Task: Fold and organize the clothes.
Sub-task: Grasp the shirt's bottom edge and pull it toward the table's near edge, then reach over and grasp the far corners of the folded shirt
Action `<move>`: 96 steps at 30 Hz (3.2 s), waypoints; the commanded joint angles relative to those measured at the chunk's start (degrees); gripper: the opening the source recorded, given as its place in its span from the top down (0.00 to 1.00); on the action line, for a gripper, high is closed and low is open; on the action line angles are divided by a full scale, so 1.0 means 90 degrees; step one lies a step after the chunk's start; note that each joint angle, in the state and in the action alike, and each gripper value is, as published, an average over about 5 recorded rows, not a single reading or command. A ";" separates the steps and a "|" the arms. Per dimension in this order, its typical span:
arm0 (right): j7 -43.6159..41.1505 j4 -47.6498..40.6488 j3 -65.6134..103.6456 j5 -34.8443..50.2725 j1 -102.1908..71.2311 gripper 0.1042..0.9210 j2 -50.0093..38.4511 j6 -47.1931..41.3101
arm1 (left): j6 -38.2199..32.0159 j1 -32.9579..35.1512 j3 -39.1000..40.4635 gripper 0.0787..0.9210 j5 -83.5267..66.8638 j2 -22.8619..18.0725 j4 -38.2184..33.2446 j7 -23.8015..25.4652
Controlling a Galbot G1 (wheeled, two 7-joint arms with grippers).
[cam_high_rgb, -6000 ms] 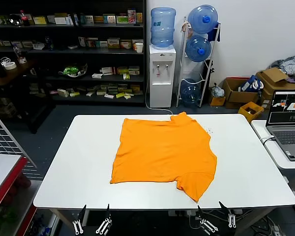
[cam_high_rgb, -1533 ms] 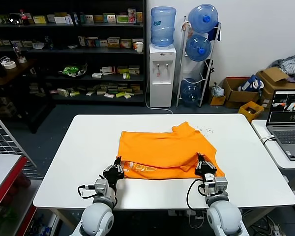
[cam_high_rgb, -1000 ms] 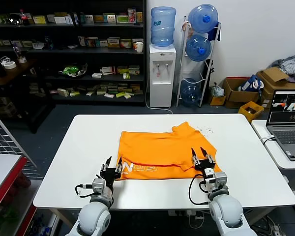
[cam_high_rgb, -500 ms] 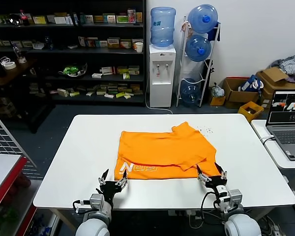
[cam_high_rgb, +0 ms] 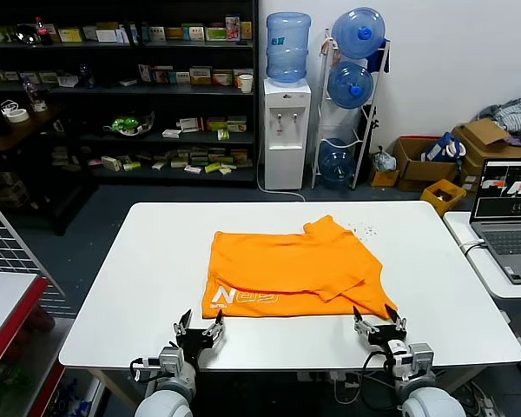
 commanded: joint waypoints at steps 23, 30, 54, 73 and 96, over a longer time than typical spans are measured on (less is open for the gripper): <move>0.0221 0.0207 0.0063 0.0388 -0.0130 0.85 -0.0024 -0.0100 | 0.0035 -0.0083 0.0090 0.75 0.0081 -0.0061 0.0012 -0.0119; 0.0305 0.0968 0.0440 0.0691 -0.0869 0.98 -0.0064 -0.0164 | 0.0064 0.0318 0.0082 0.96 0.0029 0.0268 -0.0635 -0.0274; 0.0492 0.2012 0.1030 0.0493 -0.2565 0.82 -0.0290 -0.0691 | -0.0018 0.2578 -0.0186 0.92 -0.0142 0.1136 -0.2365 -0.0441; 0.0997 -0.0650 -0.1364 0.1072 0.3654 0.17 -0.0315 -0.1445 | 0.0875 -0.2420 0.0477 0.26 -0.2190 0.1389 0.0028 -0.0335; 0.0551 -0.4393 -0.2272 0.0503 0.5540 0.12 0.0545 -0.1519 | 0.1233 -0.3965 0.1577 0.12 -0.2283 0.1173 0.2611 0.0118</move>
